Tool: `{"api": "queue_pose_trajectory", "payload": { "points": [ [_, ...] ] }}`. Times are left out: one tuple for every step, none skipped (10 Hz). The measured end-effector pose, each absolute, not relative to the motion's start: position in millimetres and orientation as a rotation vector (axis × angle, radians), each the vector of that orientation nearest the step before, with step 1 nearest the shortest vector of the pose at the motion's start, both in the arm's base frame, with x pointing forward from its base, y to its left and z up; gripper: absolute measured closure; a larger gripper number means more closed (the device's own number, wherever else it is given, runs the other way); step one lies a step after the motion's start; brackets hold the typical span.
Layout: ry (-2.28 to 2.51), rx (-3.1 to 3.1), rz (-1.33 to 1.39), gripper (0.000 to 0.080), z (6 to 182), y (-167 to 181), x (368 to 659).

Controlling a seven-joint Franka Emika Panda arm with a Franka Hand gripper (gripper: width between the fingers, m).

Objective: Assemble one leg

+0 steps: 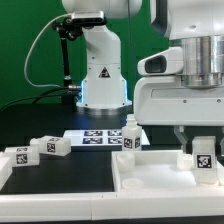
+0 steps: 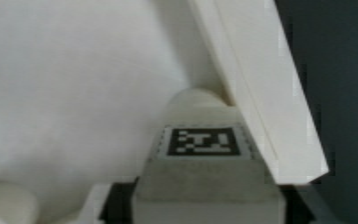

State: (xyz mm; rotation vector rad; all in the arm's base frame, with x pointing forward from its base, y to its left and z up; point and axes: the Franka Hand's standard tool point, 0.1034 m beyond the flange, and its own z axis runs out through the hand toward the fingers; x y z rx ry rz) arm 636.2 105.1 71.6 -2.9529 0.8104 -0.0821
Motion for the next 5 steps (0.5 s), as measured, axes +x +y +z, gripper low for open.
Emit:
{"api": "queue_pose_trajectory", "payload": {
  "points": [
    [0.904, -2.924, -0.078, 0.0512, 71.4, 105.2, 636.1],
    [0.974, -2.9, -0.074, 0.0512, 71.1, 105.3, 636.0],
    [1.19, -2.814, -0.062, 0.0512, 70.0, 105.7, 635.9],
    [1.391, -2.708, -0.035, 0.0512, 69.7, 106.0, 637.6],
    [1.603, -2.569, -0.005, 0.0512, 69.3, 107.6, 640.1]
  ]
}}
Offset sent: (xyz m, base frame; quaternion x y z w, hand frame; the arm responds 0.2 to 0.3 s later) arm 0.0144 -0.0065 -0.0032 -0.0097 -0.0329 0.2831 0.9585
